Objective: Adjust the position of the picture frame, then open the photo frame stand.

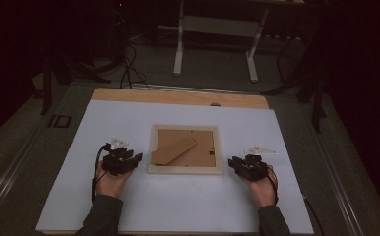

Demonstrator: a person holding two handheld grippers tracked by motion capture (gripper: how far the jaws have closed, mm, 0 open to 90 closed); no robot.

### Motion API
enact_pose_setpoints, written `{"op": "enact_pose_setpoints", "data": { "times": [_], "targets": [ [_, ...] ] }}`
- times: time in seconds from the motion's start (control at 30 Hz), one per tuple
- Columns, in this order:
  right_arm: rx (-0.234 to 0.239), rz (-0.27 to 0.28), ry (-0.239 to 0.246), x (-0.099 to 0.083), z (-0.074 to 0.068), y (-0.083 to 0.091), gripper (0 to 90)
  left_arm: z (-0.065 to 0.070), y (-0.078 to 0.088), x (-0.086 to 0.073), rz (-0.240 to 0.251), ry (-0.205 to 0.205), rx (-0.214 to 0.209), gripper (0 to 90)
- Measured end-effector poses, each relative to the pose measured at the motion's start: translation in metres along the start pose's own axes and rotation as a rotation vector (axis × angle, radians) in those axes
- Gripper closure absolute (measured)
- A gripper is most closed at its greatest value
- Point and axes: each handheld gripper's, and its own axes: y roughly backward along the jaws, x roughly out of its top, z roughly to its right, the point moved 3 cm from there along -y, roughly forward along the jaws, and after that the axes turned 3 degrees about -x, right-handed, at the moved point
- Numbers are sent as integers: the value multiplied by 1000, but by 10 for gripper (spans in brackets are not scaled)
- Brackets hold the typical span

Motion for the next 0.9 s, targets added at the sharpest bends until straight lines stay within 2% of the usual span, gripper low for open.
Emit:
{"op": "enact_pose_setpoints", "data": {
  "times": [0.2,0.33,0.53,0.6,0.63,0.7,0.9],
  "targets": [
    [2,4,3,1,2,2,716,-1,7,4,16,3,-26,581],
    [3,13,-5,2,4,4,703,2,11,7,24,-13,-53,578],
    [5,18,-9,2,5,6,690,5,13,10,21,-27,-73,563],
    [7,14,-5,2,4,5,681,7,14,11,21,-29,-78,588],
    [12,9,-5,2,3,5,676,8,16,11,24,-10,-95,608],
    [16,8,2,2,2,4,669,10,18,13,25,-5,-117,616],
    [19,15,2,3,2,7,657,17,25,20,35,-26,-137,625]
  ]
}}
